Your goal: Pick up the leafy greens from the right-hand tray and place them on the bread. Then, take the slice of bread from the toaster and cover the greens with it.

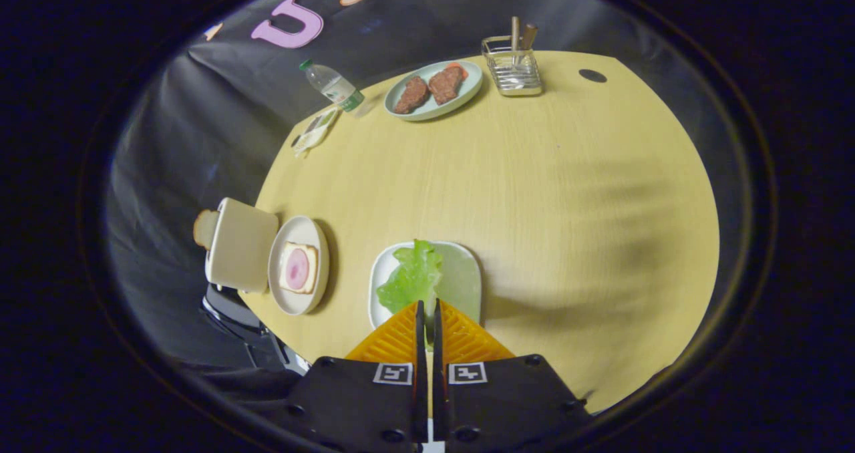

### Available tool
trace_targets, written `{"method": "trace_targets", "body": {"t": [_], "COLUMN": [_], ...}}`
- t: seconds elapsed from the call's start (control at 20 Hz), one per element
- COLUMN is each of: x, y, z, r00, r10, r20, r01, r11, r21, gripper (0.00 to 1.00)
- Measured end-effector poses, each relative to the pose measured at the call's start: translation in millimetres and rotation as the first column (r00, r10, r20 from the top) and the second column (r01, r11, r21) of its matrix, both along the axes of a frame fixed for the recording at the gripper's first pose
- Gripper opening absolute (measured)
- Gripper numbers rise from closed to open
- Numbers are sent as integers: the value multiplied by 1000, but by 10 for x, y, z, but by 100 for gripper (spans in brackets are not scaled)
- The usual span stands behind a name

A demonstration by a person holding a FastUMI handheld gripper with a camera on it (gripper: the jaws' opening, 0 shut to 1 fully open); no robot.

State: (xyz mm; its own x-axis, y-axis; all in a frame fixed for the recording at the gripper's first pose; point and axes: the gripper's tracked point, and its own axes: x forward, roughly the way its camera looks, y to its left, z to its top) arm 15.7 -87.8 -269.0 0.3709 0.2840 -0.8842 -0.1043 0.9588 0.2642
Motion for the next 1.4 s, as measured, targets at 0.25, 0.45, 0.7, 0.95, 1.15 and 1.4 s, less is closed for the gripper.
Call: {"method": "trace_targets", "body": {"t": [0.25, 0.45, 0.7, 0.95, 1.15, 1.4], "x": [-8, -23, -102, -244, -332, -224], "y": [399, 746, 1408, 2168, 2799, 3274], "z": [352, 570, 638, 569, 463, 132], "r00": [999, 999, 998, 986, 974, 974], "r10": [-44, -33, 41, 168, 223, 204], "r20": [30, 43, 39, -7, -45, -102], "r01": [39, 22, -51, -156, -188, -144], "r11": [988, 975, 955, 929, 899, 896], "r21": [149, 222, 293, 336, 396, 420], "gripper": [6, 6, 6, 6, 6, 6]}}
